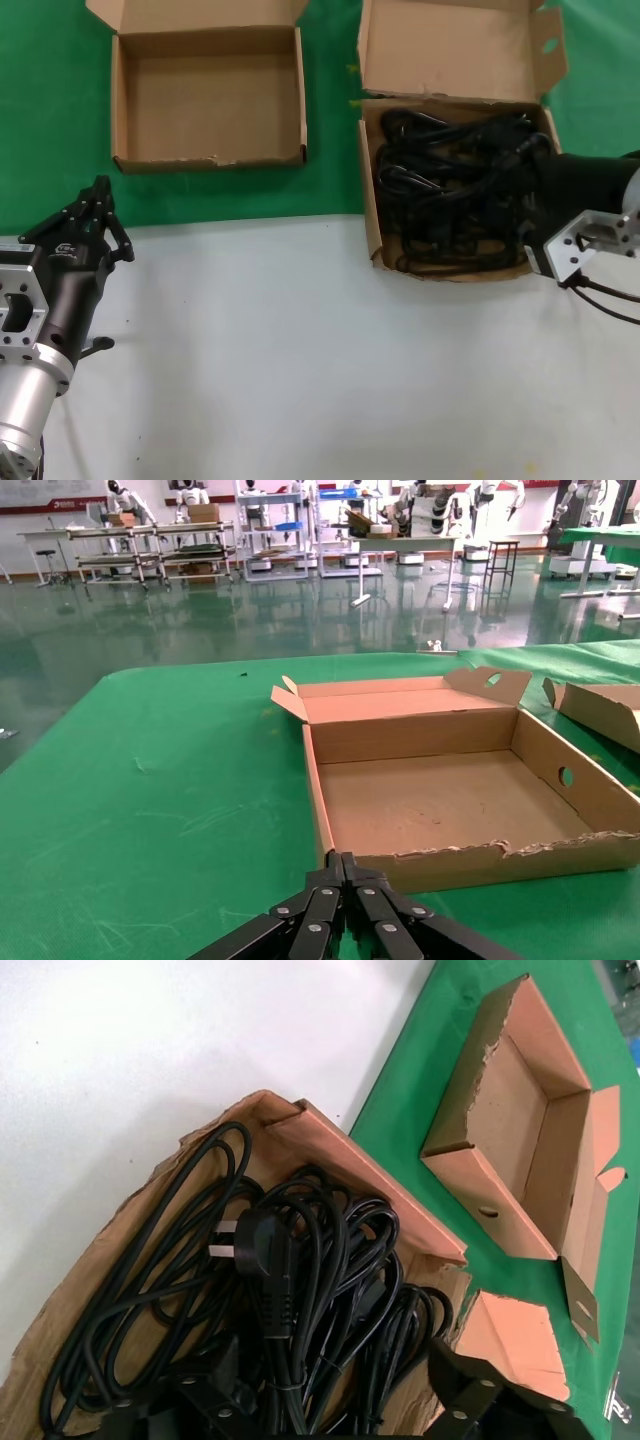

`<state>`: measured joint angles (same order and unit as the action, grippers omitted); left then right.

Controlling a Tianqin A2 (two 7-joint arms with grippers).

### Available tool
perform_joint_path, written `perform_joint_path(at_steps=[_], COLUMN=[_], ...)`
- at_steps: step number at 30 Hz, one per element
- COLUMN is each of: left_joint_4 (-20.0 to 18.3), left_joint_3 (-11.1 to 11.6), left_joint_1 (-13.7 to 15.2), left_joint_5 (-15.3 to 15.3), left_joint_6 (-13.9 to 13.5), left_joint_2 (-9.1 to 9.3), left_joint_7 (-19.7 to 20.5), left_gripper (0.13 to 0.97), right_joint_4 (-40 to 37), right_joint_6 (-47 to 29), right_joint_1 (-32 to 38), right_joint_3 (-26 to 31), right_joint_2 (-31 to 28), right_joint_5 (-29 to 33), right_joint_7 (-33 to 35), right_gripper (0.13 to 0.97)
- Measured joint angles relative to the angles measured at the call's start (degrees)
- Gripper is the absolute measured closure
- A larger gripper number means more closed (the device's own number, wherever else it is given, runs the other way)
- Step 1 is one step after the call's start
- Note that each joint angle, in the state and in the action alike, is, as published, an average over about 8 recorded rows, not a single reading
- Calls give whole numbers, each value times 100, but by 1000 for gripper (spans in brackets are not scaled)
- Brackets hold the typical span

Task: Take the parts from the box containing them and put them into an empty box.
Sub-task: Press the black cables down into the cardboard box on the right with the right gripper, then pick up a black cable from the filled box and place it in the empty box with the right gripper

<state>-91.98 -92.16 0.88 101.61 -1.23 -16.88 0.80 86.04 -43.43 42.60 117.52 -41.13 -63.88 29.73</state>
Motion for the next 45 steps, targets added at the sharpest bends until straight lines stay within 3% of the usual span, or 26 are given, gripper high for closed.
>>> perform_joint_path(at_steps=[6, 14, 23, 27, 35, 45], left_joint_4=[0, 0, 0, 0, 0, 0], left_joint_3=[0, 0, 0, 0, 0, 0], left_joint_1=[0, 0, 0, 0, 0, 0], left_joint_5=[0, 0, 0, 0, 0, 0], left_joint_6=[0, 0, 0, 0, 0, 0], left_joint_2=[0, 0, 0, 0, 0, 0], left_joint_7=[0, 0, 0, 0, 0, 0], left_gripper=[943, 952, 952, 952, 952, 952], right_joint_4=[-107, -148, -142, -101, 365, 804], right_joint_6=[-43, -98, -112, -129, -363, -944], right_joint_1=[72, 97, 84, 75, 227, 1214], right_joint_3=[51, 88, 106, 101, -53, -41], right_joint_2=[78, 109, 122, 111, 13, 445], right_joint_5=[98, 205, 278, 303, 387, 257], right_joint_7=[-25, -83, -100, -124, -507, -1095], right_gripper=[435, 650, 813, 813, 892, 916])
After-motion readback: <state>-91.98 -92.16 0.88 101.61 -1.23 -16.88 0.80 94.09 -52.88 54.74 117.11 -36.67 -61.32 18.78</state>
